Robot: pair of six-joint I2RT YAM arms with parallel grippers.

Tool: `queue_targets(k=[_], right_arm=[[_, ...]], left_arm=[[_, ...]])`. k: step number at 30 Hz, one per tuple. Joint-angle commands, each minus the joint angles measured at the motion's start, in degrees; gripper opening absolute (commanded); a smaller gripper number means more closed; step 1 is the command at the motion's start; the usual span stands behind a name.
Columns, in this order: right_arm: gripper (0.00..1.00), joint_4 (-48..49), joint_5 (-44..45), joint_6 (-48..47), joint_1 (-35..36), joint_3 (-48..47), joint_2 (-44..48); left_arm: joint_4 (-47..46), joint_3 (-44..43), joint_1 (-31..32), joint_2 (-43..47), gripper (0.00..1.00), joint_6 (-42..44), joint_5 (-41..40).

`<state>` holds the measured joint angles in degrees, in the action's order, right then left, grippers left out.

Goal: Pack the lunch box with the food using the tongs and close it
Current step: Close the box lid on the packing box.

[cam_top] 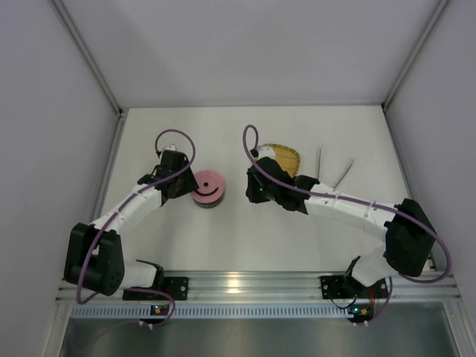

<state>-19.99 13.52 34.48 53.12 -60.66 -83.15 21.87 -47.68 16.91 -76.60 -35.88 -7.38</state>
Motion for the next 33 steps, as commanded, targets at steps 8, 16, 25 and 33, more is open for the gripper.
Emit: queue_targets(k=[8,16,25,33], right_arm=[[0.13,10.84,-12.55,-0.11,0.40,-17.02,-16.06],[0.12,13.48,-17.03,2.00,0.66,-25.73,-26.17],[0.11,16.64,-18.18,3.75,0.93,-22.31,-29.52],[0.10,18.14,-17.83,5.95,1.28,-17.47,-31.98]], left_arm=[[3.88,2.94,-0.21,-0.22,0.52,0.81,-0.18],[3.88,3.56,-0.29,-0.13,0.53,0.99,-0.09],[3.36,5.40,-0.21,0.31,0.52,0.37,0.43],[2.65,6.90,-0.29,-0.31,0.52,-0.33,1.05]])
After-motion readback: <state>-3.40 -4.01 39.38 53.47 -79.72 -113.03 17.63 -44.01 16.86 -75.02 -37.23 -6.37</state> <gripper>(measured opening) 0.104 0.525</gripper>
